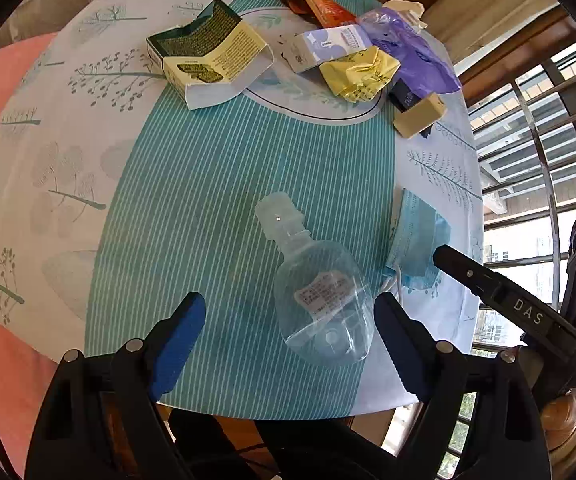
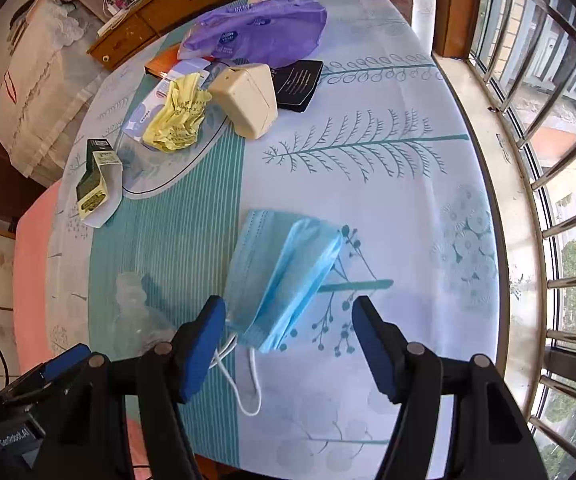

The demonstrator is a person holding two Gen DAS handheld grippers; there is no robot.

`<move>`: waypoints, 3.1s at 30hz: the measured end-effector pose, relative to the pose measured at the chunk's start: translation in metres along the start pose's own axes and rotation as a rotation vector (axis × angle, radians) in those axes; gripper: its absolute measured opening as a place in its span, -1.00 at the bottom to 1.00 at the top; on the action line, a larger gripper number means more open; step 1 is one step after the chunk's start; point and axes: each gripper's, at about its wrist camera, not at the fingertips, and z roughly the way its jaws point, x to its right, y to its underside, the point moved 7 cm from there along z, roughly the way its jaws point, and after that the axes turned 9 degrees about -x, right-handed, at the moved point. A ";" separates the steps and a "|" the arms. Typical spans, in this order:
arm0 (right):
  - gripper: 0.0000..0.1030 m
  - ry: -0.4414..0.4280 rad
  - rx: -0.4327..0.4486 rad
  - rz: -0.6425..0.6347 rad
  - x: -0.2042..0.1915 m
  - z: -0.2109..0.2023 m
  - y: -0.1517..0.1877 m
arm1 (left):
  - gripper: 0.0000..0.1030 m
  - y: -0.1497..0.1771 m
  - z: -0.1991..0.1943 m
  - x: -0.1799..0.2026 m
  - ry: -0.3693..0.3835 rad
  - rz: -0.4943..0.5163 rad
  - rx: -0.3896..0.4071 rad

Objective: Collect trash
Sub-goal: 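Grasp the clear plastic bottle with the left gripper while the right grasps the blue mask, then carry the bottle and mask over the trash bin with both grippers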

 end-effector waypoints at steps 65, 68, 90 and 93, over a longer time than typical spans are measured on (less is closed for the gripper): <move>-0.88 0.036 0.386 0.109 -0.105 -0.112 0.255 | -0.52 0.165 -0.148 -0.030 -0.080 0.678 0.258; -0.88 0.034 0.368 0.145 -0.098 -0.108 0.277 | -0.52 0.183 -0.137 -0.035 -0.082 0.686 0.222; -0.88 -0.080 0.051 0.360 0.003 0.149 0.323 | -0.52 0.241 0.141 -0.088 -0.218 0.604 -0.099; -0.88 -0.062 0.025 0.347 0.022 0.199 0.311 | -0.51 0.231 0.191 -0.097 -0.211 0.563 -0.103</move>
